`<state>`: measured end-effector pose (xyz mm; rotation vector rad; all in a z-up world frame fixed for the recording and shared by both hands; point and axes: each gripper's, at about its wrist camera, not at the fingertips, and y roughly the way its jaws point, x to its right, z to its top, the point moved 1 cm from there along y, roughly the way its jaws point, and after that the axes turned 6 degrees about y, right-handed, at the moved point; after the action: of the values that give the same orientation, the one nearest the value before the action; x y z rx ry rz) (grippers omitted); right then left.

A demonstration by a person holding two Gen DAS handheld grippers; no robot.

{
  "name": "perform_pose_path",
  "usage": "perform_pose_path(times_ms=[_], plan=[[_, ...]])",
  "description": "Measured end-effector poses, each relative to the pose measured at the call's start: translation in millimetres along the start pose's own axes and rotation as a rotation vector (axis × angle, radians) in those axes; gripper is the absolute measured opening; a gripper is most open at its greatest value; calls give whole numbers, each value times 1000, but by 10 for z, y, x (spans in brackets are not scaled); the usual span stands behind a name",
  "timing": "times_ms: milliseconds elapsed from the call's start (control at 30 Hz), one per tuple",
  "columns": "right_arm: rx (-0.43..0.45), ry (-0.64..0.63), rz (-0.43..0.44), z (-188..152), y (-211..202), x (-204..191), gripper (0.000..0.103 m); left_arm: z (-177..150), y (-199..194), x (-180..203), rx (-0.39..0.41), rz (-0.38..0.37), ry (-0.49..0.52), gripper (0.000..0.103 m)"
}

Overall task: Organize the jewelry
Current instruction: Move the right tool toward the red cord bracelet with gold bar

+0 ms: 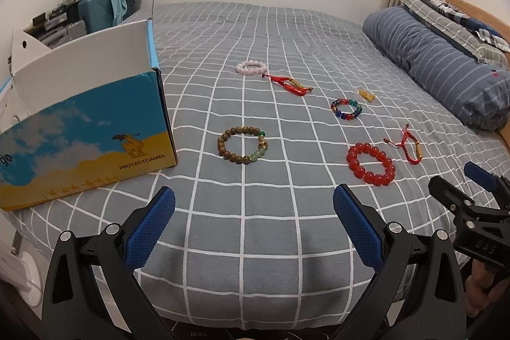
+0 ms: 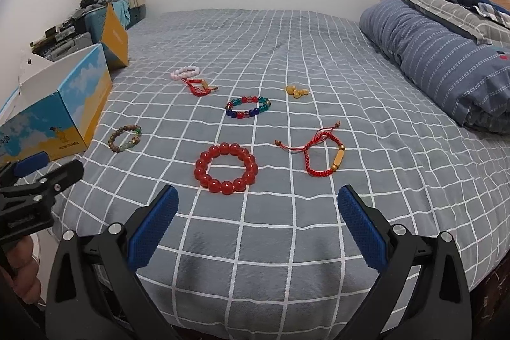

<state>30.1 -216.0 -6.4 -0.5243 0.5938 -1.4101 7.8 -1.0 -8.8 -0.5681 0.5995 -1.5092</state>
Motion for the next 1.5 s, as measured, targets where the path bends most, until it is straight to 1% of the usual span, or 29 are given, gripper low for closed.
perform_pose_path(times_ms=[67,400,567,733,867,1033,1200,1333,1467,1500], plan=[[-6,7,-9,0,24,-5,96,-11,8,3,-1,7,10,97],[-22,38,-54,-14,94,57,96,-13,130,-5,-30,-17,13,97],[-17,54,-46,-23,88,125,96,-6,132,47,-30,-4,26,97],[-12,47,-24,-33,53,149,96,17,142,94,-38,-2,18,97],[-13,44,-12,-44,55,148,96,0,120,147,-34,-8,35,97],[-23,49,-19,-34,79,136,96,21,125,133,-31,-16,32,97],[-16,56,-31,-44,84,118,96,18,179,108,-50,6,37,97],[-48,59,-65,-59,172,134,96,-7,184,97,-43,-8,41,97],[-52,70,-70,-69,171,189,96,-17,281,102,-84,-35,29,97],[-52,75,-65,-68,171,202,96,-7,287,103,-82,-36,29,97]])
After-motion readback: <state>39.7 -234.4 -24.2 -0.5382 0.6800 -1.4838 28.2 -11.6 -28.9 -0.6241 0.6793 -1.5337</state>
